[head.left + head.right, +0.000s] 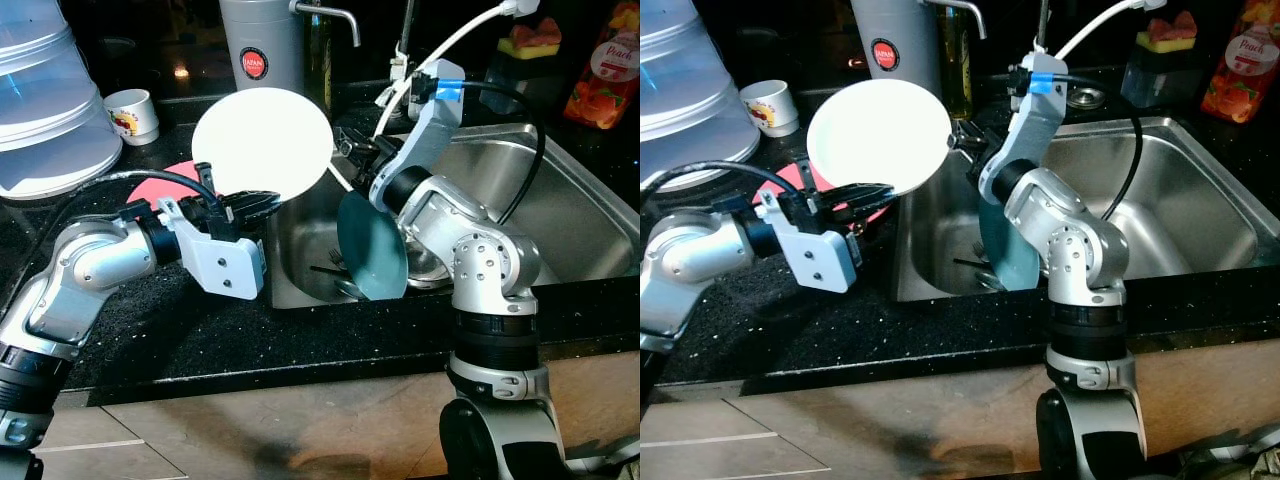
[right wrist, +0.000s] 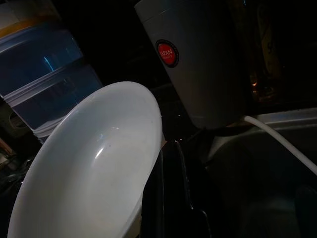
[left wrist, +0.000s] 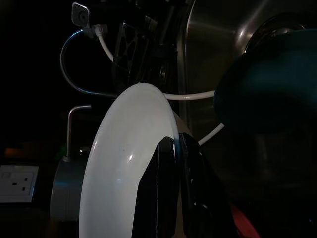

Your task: Kitchen organization

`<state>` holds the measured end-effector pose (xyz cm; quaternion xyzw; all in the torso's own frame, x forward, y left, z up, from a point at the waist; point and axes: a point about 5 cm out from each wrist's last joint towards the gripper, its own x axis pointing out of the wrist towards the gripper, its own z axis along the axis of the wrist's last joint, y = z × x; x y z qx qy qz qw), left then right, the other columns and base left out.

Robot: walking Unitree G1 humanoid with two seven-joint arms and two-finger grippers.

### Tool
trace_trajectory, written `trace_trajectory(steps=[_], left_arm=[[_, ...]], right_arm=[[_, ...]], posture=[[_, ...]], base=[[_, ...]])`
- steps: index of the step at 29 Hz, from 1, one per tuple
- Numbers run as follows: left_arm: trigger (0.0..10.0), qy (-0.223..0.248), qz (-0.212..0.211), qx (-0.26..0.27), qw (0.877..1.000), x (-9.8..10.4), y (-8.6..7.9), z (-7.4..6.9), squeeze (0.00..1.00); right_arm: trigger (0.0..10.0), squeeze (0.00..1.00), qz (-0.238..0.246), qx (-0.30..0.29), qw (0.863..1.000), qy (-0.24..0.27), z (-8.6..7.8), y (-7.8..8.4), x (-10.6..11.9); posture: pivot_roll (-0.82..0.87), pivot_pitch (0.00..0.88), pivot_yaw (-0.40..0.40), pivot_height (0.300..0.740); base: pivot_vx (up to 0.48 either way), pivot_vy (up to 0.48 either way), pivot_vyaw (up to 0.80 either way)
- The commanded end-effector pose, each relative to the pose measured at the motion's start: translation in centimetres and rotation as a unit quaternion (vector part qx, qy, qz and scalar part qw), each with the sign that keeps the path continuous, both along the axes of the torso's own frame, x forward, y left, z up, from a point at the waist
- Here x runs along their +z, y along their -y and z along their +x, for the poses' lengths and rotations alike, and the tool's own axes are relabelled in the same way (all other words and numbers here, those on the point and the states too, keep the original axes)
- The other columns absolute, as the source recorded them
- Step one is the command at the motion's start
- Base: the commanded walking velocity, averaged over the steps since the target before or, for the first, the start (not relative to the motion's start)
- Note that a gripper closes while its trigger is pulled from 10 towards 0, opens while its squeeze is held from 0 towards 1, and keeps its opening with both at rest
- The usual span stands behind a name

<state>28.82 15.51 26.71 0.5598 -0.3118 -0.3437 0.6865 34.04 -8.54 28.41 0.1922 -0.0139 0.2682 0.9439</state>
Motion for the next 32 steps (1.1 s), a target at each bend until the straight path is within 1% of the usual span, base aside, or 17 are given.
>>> trace_trajectory(steps=[1, 4, 5, 6, 7, 13, 18, 22, 25, 26, 27, 28, 29, 32], left_arm=[[0.0, 0.009, 0.006, 0.005, 1.000, 0.3, -0.3, 0.1, 0.00], [0.0, 0.008, 0.007, 0.005, 1.000, 0.3, -0.4, 0.2, 0.00], [0.0, 0.007, 0.009, 0.005, 1.000, 0.3, -0.4, 0.2, 0.00], [0.0, 0.004, 0.016, 0.006, 1.000, 0.1, -0.5, 0.2, 0.00], [0.0, 0.003, 0.018, 0.006, 1.000, 0.1, -0.6, 0.2, 0.00], [0.0, 0.002, 0.026, 0.004, 1.000, 0.0, -0.7, 0.3, 0.00], [0.0, 0.004, 0.028, 0.004, 1.000, 0.1, -0.7, 0.4, 0.00], [0.0, 0.003, 0.027, 0.000, 1.000, 0.0, -0.5, 0.4, 0.00], [0.0, 0.001, 0.028, -0.004, 1.000, -0.1, -0.3, 0.4, 0.00], [0.0, 0.001, 0.029, -0.005, 1.000, -0.1, -0.3, 0.4, 0.00], [0.0, 0.000, 0.030, -0.007, 1.000, -0.2, -0.3, 0.4, 0.00], [0.0, 0.000, 0.030, -0.007, 1.000, -0.2, -0.3, 0.4, 0.00], [0.0, 0.000, 0.030, -0.008, 1.000, -0.2, -0.3, 0.4, 0.00], [0.0, 0.000, 0.030, -0.010, 0.999, -0.2, -0.2, 0.4, 0.00]], right_arm=[[0.0, 0.00, -0.006, -0.001, 1.000, -0.015, 0.1, -0.1, -0.7], [0.0, 0.00, -0.004, -0.013, 1.000, -0.015, 0.2, 0.1, -0.7], [0.0, 0.69, -0.006, -0.026, 1.000, -0.014, 0.4, 0.4, -0.6], [8.2, 1.00, -0.011, -0.034, 0.999, -0.013, 0.6, 0.8, -0.6], [10.0, 1.00, -0.014, -0.034, 0.999, -0.013, 0.6, 0.8, -0.6], [10.0, 1.00, -0.021, -0.031, 0.999, -0.015, 0.7, 1.1, -0.5], [10.0, 1.00, -0.019, -0.036, 0.999, -0.012, 0.8, 1.7, -0.2], [10.0, 1.00, -0.003, -0.024, 1.000, -0.011, 0.7, 1.6, 0.1], [10.0, 1.00, -0.002, -0.017, 1.000, -0.011, 0.6, 1.4, 0.2], [10.0, 0.68, 0.005, -0.012, 1.000, -0.012, 0.5, 1.3, 0.2], [10.0, 0.31, 0.012, -0.010, 1.000, -0.014, 0.5, 1.3, 0.2], [10.0, 0.31, 0.012, -0.010, 1.000, -0.014, 0.5, 1.3, 0.2], [10.0, 0.00, 0.013, -0.003, 1.000, -0.010, 0.4, 1.2, 0.4], [10.0, 0.00, 0.005, 0.012, 1.000, -0.005, 0.3, 1.0, 0.5]], posture=[[0.04, 0.000, 0.050, 0.740], [0.04, 0.000, 0.050, 0.740], [0.04, 0.000, 0.050, 0.740], [0.04, 0.000, 0.050, 0.740], [0.05, 0.000, 0.049, 0.740], [0.05, 0.000, 0.047, 0.740], [0.05, 0.000, 0.045, 0.740], [0.05, 0.002, 0.045, 0.740], [0.04, 0.005, 0.045, 0.740], [0.04, 0.005, 0.045, 0.740], [0.04, 0.005, 0.045, 0.740], [0.04, 0.005, 0.045, 0.740], [0.04, 0.005, 0.045, 0.740], [0.04, 0.005, 0.045, 0.740]], base=[[0.000, 0.000, 0.00], [0.000, 0.000, 0.00], [0.000, 0.000, 0.00], [0.000, 0.000, 0.00], [0.000, 0.000, 0.00], [0.000, 0.000, 0.00], [0.000, 0.000, 0.00], [0.000, 0.000, 0.00], [0.000, 0.000, 0.00], [0.000, 0.000, 0.00], [0.000, 0.000, 0.00], [0.000, 0.000, 0.00], [0.000, 0.000, 0.00], [0.000, 0.000, 0.00]])
